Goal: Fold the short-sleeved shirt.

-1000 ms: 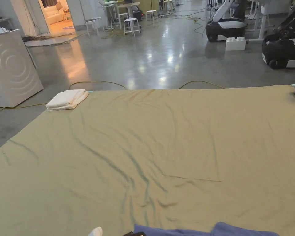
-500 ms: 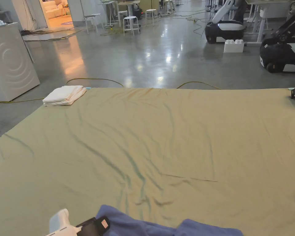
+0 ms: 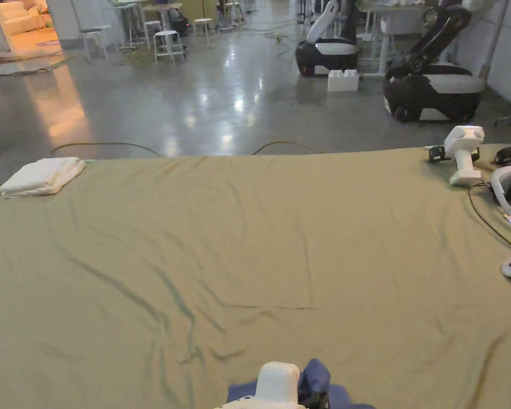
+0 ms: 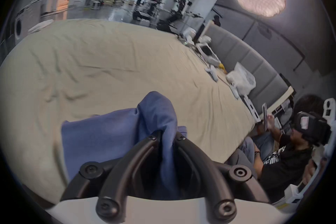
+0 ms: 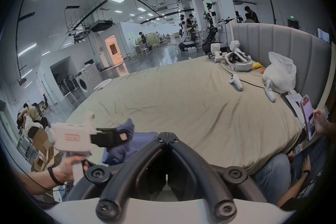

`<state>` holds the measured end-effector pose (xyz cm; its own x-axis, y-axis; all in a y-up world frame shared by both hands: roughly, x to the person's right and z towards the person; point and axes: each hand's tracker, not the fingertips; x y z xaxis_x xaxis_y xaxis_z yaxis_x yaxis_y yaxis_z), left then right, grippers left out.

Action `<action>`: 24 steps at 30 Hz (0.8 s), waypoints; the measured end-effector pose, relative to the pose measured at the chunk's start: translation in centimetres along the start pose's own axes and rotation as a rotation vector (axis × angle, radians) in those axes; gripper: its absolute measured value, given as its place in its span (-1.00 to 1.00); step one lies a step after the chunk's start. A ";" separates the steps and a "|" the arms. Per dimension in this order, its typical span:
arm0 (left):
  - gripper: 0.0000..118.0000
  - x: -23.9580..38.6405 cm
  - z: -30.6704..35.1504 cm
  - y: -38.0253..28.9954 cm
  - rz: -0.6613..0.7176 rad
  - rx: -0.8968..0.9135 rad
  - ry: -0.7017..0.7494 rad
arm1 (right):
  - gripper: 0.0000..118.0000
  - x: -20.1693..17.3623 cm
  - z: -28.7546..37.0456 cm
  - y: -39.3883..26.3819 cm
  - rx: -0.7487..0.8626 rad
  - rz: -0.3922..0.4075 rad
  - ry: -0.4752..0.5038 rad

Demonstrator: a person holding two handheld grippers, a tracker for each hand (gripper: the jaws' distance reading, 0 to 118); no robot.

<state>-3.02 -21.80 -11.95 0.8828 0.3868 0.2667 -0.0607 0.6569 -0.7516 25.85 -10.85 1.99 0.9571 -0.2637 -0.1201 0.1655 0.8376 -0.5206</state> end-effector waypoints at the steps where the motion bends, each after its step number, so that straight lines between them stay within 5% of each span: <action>1: -0.63 0.5 -0.9 0.0 -0.009 -0.035 0.008 | -1.00 0.0 0.3 0.0 0.004 -0.017 -0.011; 4: 0.51 0.3 -0.1 0.5 0.040 -0.009 -0.056 | -1.00 0.8 0.7 -0.1 0.010 -0.066 -0.039; 8: 0.54 -2.1 3.8 2.1 0.119 0.145 -0.055 | -1.00 2.5 0.5 -0.6 0.009 -0.139 -0.037; 10: 0.39 -3.8 3.6 2.0 0.210 0.117 -0.047 | -1.00 3.0 0.3 -0.7 0.006 -0.154 -0.030; 11: 0.07 -4.4 2.9 1.9 0.247 0.064 -0.083 | -1.00 2.9 0.3 -0.8 0.006 -0.154 -0.032; 12: -0.56 -4.7 2.1 1.5 0.268 0.026 -0.101 | -1.00 3.1 0.3 -0.9 0.005 -0.154 -0.032; 13: -0.97 -4.5 1.4 0.8 0.266 0.014 -0.103 | -1.00 3.2 0.3 -0.9 0.001 -0.153 -0.030; 17: -0.97 -1.9 -3.3 -1.1 0.222 -0.171 -0.247 | -1.00 2.9 0.1 -1.4 -0.027 -0.133 -0.022; 20: -0.97 0.2 -7.6 -2.9 0.093 -0.363 -0.037 | -1.00 2.5 -0.4 -2.1 -0.066 -0.130 -0.006; 24: -0.98 -0.6 -6.8 -2.2 0.204 -0.297 -0.108 | -1.00 1.6 -1.8 -3.2 -0.131 -0.129 0.052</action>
<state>-0.29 -27.85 -14.58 0.8112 0.5669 0.1436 -0.0786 0.3491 -0.9338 26.43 -14.83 1.90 0.9158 -0.3920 -0.0874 0.2501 0.7268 -0.6396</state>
